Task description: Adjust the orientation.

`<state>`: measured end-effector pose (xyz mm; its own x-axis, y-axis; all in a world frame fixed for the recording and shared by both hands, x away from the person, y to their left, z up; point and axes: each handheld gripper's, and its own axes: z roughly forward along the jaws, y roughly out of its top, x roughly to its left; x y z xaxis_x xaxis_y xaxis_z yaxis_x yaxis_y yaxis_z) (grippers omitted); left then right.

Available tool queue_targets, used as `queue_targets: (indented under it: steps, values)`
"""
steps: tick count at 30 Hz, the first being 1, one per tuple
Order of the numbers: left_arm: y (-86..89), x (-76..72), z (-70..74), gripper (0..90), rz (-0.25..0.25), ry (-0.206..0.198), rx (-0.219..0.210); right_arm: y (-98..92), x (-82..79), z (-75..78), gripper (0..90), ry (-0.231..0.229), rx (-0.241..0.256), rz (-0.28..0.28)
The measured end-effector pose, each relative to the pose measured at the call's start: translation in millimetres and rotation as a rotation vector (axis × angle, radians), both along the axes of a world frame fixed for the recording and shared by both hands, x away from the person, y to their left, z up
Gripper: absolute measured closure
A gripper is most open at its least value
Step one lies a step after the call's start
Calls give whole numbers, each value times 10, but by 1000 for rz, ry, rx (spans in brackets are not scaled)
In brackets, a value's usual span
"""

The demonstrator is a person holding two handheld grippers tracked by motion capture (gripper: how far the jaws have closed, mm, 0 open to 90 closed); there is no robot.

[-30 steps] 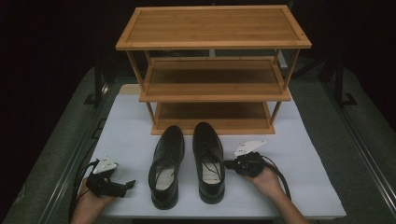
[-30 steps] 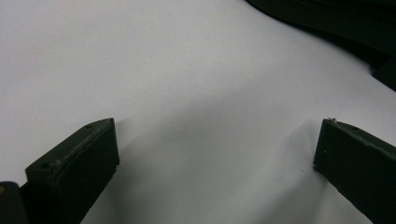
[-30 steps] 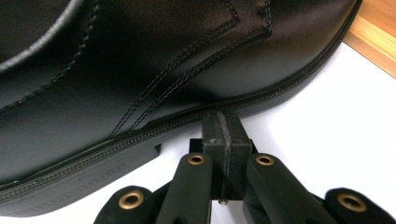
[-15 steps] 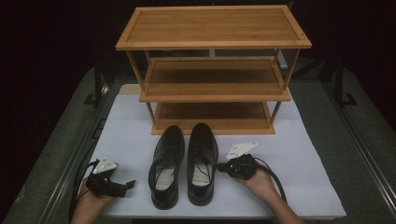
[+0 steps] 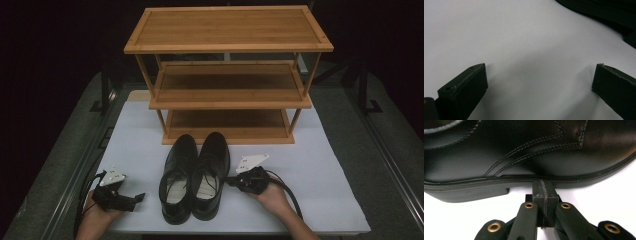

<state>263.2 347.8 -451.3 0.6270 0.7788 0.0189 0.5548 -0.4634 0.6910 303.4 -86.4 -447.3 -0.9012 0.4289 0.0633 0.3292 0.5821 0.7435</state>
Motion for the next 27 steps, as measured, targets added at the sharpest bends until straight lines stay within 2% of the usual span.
queue_targets:
  steps: [4,5,7,8,10,11,13,14,15,16,18,19,21,24,27]
  values:
    - [2,0,2,0,1,0,-3,-21,9,-4,863,4,-7,-6]
    - [2,1,5,0,1,1,-3,-35,11,6,823,8,-2,-16]
    - [2,-1,10,0,4,3,-6,-47,9,19,799,11,2,-27]
    - [9,-1,19,27,5,1,-4,-79,8,49,720,15,13,-43]
    - [22,-6,46,102,16,-5,-10,-99,8,67,688,9,19,-57]
    - [32,-9,68,102,14,-7,-25,-122,9,87,670,14,26,-62]
    - [38,-19,122,145,14,-15,-56,-174,0,142,570,28,44,-85]
    - [26,-28,186,153,9,-25,-78,-189,-6,156,551,32,49,-90]
    - [26,-28,186,186,9,-25,-78,-189,-6,156,551,32,49,-90]
    - [10,-40,264,230,-1,-44,-98,-216,-16,183,537,36,63,-99]
    - [-6,-40,304,243,-1,-52,-113,-225,-22,197,527,38,69,-103]
    - [-38,-37,387,257,-19,-64,-129,-242,-21,227,510,49,78,-109]
    - [-57,-35,428,298,-27,-74,-130,-246,-14,249,499,53,71,-109]
    - [-124,-24,532,311,-52,-84,-141,-276,-5,338,490,58,68,-133]
    - [-201,-10,624,327,-79,-90,-155,-300,-19,424,482,39,82,-141]
